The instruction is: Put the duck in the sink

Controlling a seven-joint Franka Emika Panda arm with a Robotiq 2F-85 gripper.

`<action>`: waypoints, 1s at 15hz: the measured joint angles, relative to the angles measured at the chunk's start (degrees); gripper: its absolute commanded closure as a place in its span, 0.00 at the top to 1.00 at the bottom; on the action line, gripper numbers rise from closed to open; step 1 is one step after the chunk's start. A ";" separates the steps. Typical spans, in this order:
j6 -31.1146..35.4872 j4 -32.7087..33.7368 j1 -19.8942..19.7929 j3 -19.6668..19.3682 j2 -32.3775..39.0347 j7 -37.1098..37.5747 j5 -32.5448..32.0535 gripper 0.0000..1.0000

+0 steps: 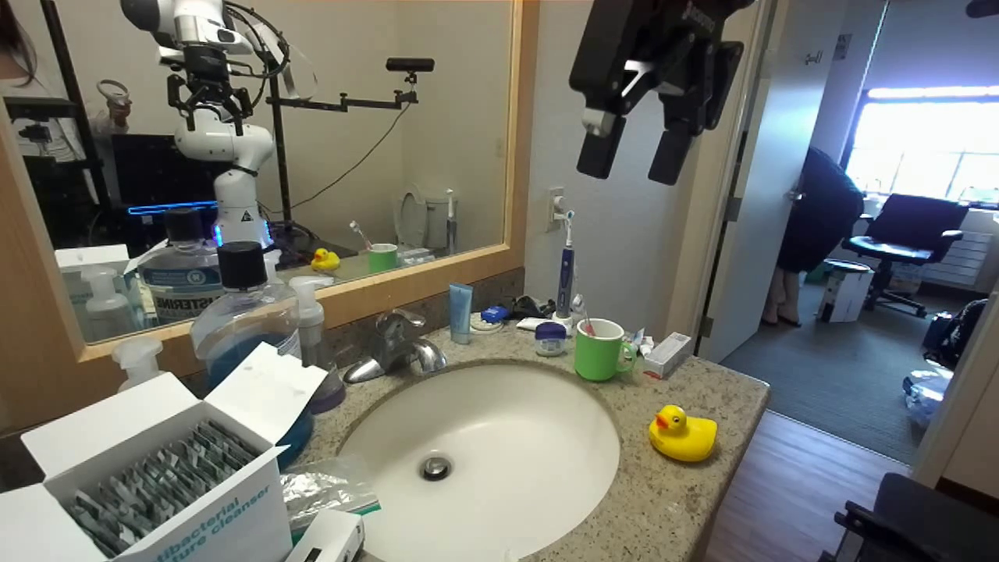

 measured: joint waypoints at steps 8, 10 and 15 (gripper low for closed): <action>0.00 0.01 -3.99 -2.87 3.55 -0.06 -0.41 1.00; 0.01 0.00 -4.63 -3.55 4.53 -0.07 -0.66 1.00; 0.01 -0.04 -6.32 -5.35 7.71 -0.53 -2.03 1.00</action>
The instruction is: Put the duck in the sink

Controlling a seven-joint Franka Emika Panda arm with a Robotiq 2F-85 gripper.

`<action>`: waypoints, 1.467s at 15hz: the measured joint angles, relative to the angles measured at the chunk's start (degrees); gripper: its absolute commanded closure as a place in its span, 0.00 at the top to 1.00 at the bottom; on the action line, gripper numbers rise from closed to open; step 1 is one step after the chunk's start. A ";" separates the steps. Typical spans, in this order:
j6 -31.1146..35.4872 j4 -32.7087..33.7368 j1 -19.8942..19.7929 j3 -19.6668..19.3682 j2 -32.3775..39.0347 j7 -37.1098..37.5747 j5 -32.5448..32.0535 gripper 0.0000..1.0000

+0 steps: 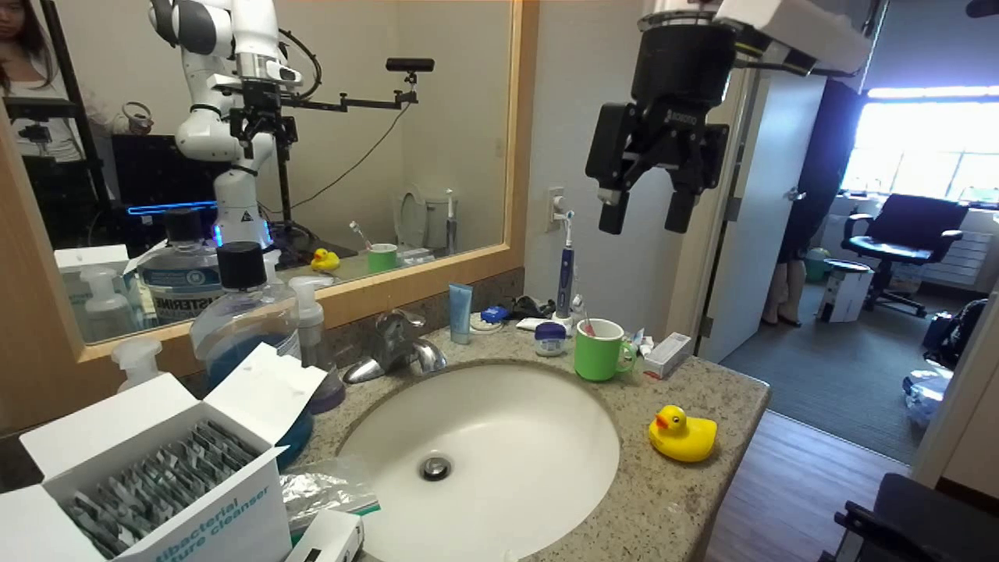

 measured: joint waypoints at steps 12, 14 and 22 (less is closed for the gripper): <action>0.01 0.24 -1.61 -2.30 8.15 -0.75 -4.85 1.00; 0.01 0.35 -1.93 -2.97 9.10 -0.87 -5.68 1.00; 0.00 0.50 -2.60 -4.17 10.97 -1.65 -6.36 1.00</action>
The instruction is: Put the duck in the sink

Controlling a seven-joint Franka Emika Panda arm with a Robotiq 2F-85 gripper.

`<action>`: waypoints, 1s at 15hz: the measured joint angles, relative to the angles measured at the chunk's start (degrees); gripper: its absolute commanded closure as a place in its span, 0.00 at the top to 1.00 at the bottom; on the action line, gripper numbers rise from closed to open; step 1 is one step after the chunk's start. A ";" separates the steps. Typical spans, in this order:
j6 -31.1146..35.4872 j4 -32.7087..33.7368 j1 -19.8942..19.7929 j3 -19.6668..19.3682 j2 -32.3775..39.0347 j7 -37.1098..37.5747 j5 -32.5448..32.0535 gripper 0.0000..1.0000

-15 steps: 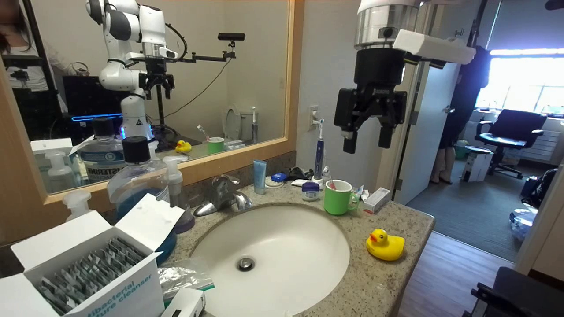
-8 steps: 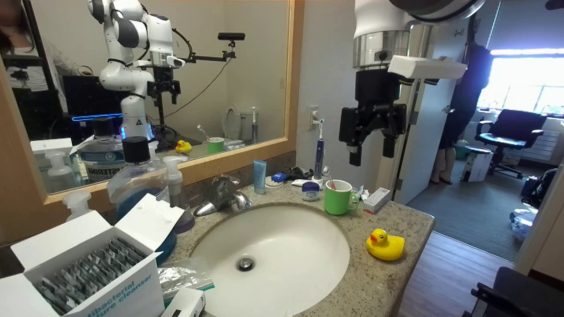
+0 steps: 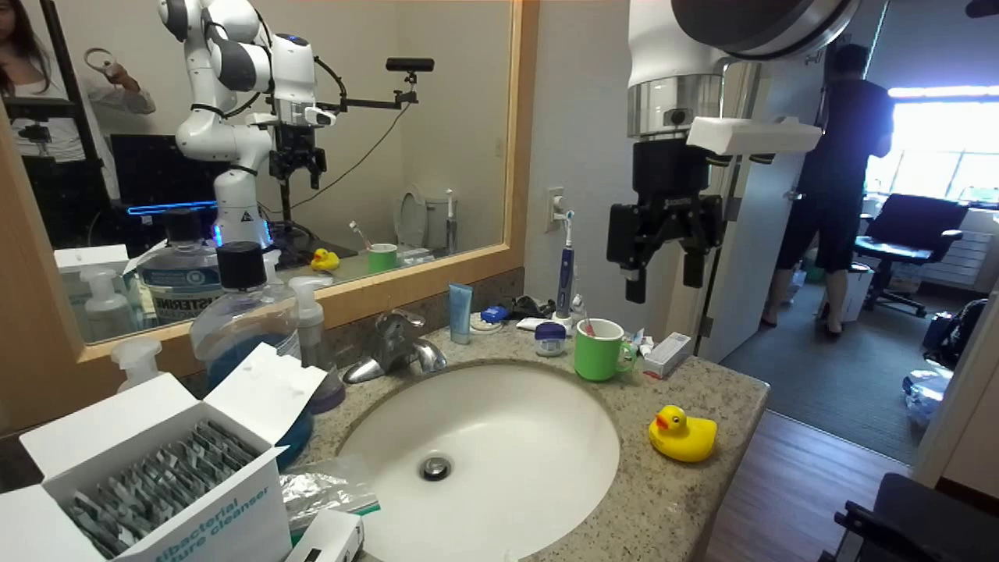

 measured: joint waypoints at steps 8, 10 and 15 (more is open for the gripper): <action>0.01 2.20 1.83 0.17 0.34 -2.52 7.69 1.00; 0.01 3.20 2.53 0.35 0.66 -2.52 9.70 1.00; 0.01 4.39 2.25 0.55 3.06 0.27 10.58 1.00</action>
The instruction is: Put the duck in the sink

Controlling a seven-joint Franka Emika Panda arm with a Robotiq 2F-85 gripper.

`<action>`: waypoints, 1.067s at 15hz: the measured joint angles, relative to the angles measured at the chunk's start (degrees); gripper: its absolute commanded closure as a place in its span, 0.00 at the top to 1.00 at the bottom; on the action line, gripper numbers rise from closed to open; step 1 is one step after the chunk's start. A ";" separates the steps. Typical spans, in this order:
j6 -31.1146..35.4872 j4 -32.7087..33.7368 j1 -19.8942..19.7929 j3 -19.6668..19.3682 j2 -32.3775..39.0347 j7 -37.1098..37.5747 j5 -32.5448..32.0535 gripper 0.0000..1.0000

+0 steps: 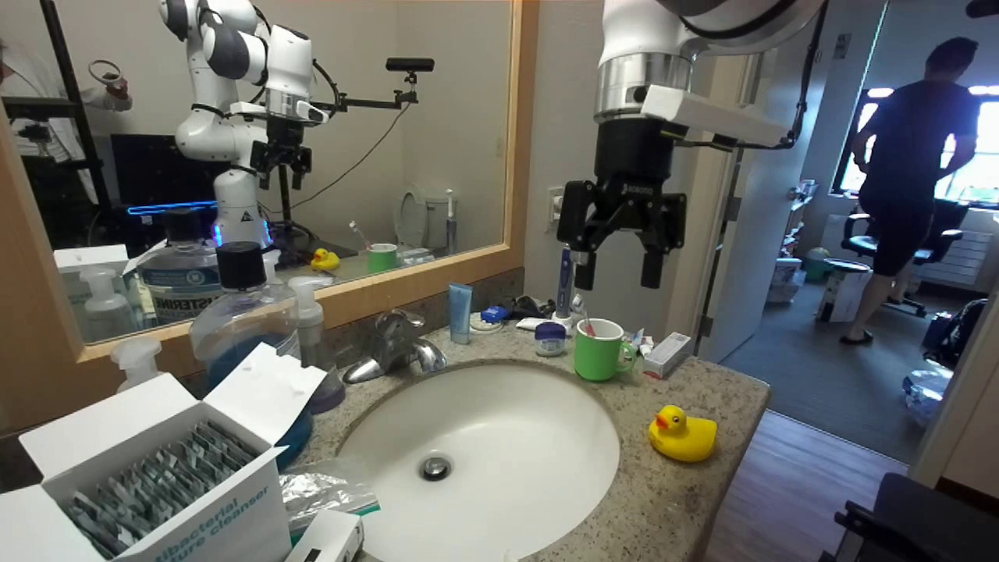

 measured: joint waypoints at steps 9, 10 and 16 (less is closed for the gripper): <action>0.00 1.86 -1.97 -1.76 7.45 3.46 -0.62 1.00; 0.00 1.85 -2.05 -2.03 7.89 3.46 -0.62 1.00; 0.40 -0.06 -2.50 -3.46 9.16 3.46 -0.98 1.00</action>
